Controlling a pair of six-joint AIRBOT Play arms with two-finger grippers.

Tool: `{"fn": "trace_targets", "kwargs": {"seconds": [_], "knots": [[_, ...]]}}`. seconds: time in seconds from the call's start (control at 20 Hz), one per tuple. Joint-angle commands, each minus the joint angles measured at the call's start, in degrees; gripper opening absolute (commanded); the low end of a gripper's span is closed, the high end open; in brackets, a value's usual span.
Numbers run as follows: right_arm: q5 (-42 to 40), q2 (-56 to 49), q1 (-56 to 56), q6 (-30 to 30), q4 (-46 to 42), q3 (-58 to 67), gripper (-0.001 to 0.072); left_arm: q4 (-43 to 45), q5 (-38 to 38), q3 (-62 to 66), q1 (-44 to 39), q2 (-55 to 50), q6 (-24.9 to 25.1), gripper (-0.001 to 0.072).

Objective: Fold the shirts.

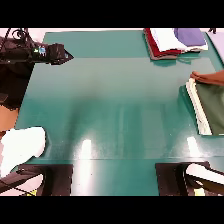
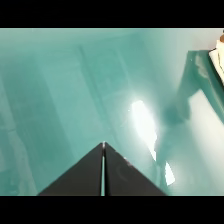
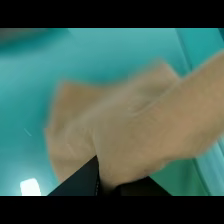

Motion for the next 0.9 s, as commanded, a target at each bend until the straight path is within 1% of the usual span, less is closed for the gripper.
{"fn": "trace_targets", "kwargs": {"seconds": [0.0, 0.05, 0.1, 0.15, 0.2, 0.25, 0.3, 0.4, 0.5, 0.6, 0.75, 0.85], "knots": [[4.63, 6.73, -5.81, -0.02, -7.39, -11.87, 0.0020, -0.02, -0.17, 0.00, -0.02, -0.02, 1.07, 0.0021], [5.14, 8.31, -7.76, -0.02, -8.74, -14.99, 0.0022, -0.02, -0.15, 0.00, -0.02, -0.02, 1.09, 0.0022], [5.68, 9.84, -9.90, -0.02, -9.38, -18.18, 0.0053, -0.02, -0.17, 0.00, -0.02, -0.02, 1.51, 0.0022], [5.95, 11.13, -11.82, -0.02, -10.25, -21.05, 0.0218, -0.02, -0.22, 0.00, -0.02, -0.02, 1.51, 0.0021], [6.12, 12.07, -13.53, 0.00, -10.25, -23.28, 0.0400, -0.02, -0.22, 0.00, -0.02, -0.02, 1.51, 0.0021], [6.19, 12.94, -15.50, 0.02, -10.25, -25.09, 0.0547, -0.02, -0.22, 0.00, -0.02, -0.02, 1.53, 0.0022], [6.27, 13.84, -17.27, 0.02, -10.25, -26.23, 0.0603, -0.02, -0.22, 0.00, -0.02, -0.02, 1.68, 0.0022], [6.47, 15.50, -20.79, 0.07, -9.97, -26.14, 0.0603, -0.07, -0.28, 0.00, -0.02, -0.02, 2.10, 0.0022], [5.99, 17.05, -21.84, 0.07, -8.55, -23.96, 0.0602, -0.04, -0.22, 0.00, -0.02, -0.02, 2.12, 0.0022], [4.66, 17.81, -19.85, 0.07, -0.48, -21.55, 0.0602, -0.07, -0.17, 0.00, -0.02, -0.02, 2.10, 0.0022], [4.00, 18.01, -9.55, 0.09, 14.56, -19.43, 0.0600, -0.04, 0.17, 0.00, -0.02, -0.02, 2.08, 0.0022], [3.93, 18.01, 1.27, 0.09, 18.60, -19.39, 0.0600, 0.00, 0.24, 0.00, -0.02, -0.02, 2.10, 0.0022]]}}
